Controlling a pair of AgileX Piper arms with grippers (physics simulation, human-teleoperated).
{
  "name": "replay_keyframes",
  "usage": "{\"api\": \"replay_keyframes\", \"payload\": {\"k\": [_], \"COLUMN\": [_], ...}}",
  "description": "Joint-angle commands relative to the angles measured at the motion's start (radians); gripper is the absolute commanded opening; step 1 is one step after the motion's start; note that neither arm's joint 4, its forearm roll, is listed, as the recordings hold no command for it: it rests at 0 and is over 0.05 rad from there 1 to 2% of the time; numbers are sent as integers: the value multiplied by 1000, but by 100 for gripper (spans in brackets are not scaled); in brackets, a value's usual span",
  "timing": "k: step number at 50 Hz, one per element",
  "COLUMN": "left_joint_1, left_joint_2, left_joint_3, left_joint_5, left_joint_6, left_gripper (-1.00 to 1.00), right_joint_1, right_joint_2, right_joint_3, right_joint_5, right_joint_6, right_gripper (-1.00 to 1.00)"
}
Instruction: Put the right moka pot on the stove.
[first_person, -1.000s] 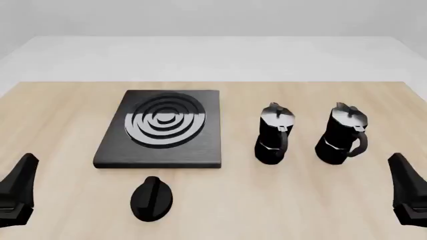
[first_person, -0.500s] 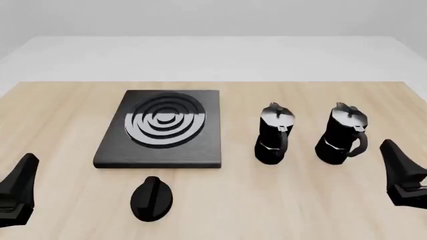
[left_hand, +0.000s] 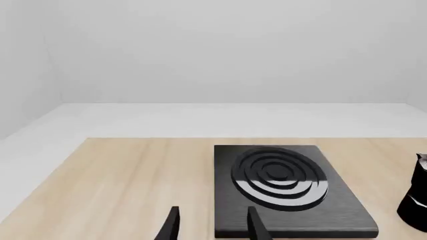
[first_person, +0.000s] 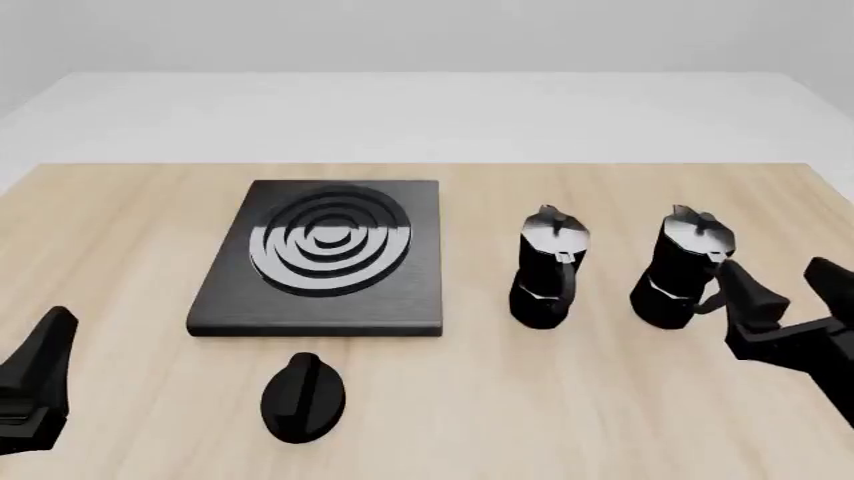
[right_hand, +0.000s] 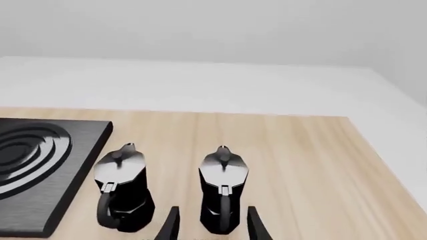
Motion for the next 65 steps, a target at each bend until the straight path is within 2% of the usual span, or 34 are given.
{"api": "replay_keyframes", "payload": {"k": [1, 6, 37, 54, 65], "left_joint_1": [0, 0, 0, 0, 0], "left_joint_2": [0, 0, 0, 0, 0], "left_joint_3": [0, 0, 0, 0, 0], "left_joint_5": [0, 0, 0, 0, 0], "left_joint_6": [0, 0, 0, 0, 0], "left_gripper": [100, 100, 100, 100, 100], "right_joint_1": [-17, -20, -31, -40, -39], "right_joint_2": [201, 293, 679, 851, 942], "right_joint_3": [29, 44, 37, 3, -52], "right_joint_5": [-192, -285, -622, -741, -752], "right_joint_6": [10, 10, 16, 21, 31], "right_gripper": [100, 100, 100, 100, 100]}}
